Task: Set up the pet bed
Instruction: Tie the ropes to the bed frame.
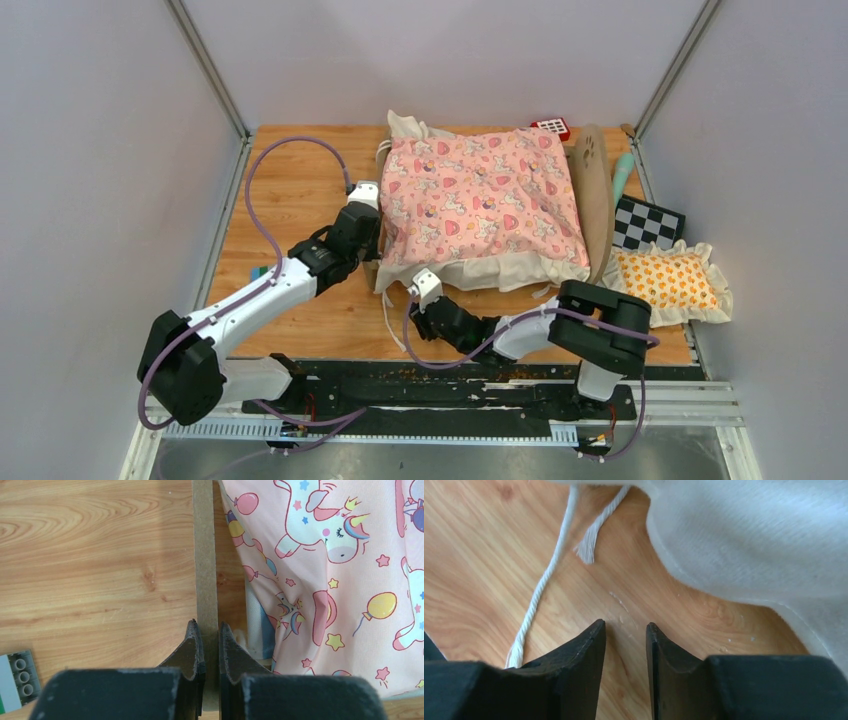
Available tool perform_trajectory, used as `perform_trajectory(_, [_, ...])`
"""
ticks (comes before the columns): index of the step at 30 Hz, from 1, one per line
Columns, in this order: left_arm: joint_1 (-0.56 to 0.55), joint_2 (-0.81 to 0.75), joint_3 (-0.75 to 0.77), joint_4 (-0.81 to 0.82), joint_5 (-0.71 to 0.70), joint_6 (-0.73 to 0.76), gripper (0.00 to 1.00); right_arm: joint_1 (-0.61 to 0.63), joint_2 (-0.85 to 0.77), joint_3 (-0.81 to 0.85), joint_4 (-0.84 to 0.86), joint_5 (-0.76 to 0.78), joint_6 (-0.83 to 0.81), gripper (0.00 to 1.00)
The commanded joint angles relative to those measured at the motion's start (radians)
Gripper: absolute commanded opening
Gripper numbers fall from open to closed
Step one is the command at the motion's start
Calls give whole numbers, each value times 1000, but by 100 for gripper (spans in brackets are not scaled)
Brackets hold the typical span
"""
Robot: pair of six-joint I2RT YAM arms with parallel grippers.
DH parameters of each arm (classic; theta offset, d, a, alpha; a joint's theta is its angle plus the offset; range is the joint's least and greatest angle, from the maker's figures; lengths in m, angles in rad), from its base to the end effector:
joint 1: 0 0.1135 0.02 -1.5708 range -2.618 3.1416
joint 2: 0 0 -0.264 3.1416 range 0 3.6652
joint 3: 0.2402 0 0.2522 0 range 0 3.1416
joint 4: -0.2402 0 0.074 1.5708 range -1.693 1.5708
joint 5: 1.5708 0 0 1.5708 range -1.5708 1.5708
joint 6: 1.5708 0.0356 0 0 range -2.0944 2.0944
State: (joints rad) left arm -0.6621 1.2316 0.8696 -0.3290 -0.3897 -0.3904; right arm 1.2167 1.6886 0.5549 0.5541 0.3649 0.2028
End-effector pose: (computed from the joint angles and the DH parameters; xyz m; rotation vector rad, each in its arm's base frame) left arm 0.2172 -0.1522 0.2637 0.0953 2.2029 -0.1444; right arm 0.1155 0.2759 0.1204 -0.8486 1.9658 0.4524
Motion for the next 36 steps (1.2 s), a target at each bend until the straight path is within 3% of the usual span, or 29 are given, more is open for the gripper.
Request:
perform_trajectory(1, [-24,-54,32,11,126,96,4,2,87,-5,216,96,82,38])
perform_trajectory(10, [-24,-54,23,8,124,102,4,-2,275,62,495,192,200,47])
perform_trajectory(18, [-24,-55,19,8,136,99,4,-22,363,97,614,183,283,49])
perform_trajectory(36, [-24,13,68,-16,246,107,0,-73,525,219,767,166,133,55])
